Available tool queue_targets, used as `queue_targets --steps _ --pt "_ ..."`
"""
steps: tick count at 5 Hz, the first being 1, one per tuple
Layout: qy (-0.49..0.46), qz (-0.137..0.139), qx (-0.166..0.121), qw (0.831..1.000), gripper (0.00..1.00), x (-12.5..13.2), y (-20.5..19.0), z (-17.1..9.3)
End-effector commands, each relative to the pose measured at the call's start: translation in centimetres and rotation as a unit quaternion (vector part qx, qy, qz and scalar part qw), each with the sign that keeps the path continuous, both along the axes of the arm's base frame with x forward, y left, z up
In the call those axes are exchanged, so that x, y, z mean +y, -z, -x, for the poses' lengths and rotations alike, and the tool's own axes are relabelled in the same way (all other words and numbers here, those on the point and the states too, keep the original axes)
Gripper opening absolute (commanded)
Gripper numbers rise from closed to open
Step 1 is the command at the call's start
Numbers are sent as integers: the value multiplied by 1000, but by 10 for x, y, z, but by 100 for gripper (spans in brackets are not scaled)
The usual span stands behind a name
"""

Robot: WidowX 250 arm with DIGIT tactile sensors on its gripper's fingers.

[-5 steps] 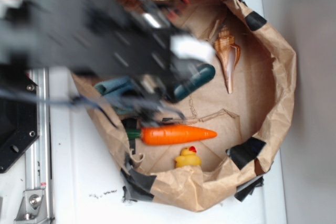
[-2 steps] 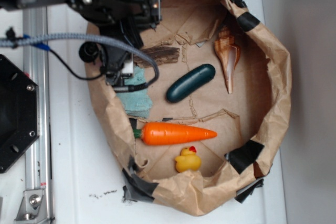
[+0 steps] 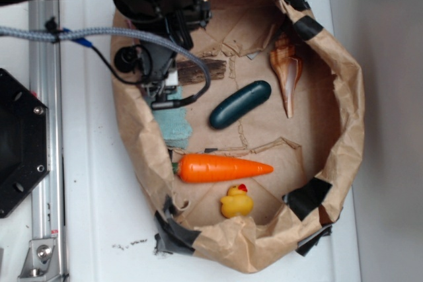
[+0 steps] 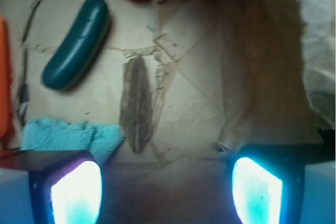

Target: Grab the wood chip.

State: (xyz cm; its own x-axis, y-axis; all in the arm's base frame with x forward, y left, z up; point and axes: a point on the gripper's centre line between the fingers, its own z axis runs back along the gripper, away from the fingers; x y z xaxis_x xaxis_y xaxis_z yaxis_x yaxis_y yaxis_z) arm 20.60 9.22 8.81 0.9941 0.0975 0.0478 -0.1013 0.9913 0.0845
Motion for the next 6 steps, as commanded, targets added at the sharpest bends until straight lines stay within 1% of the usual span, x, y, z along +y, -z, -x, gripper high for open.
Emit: queue_targets --steps 1,2,3,5,6 --pt "-8 -4 8 1000 100 -9 8 -24" --pt "-18 -1 16 1000 100 -11 16 -48" --pt "-21 -2 16 1000 100 -14 24 -57" --pt "19 -15 17 1000 100 -43 50 -52" --pt "37 -4 13 999 100 -46 65 -47"
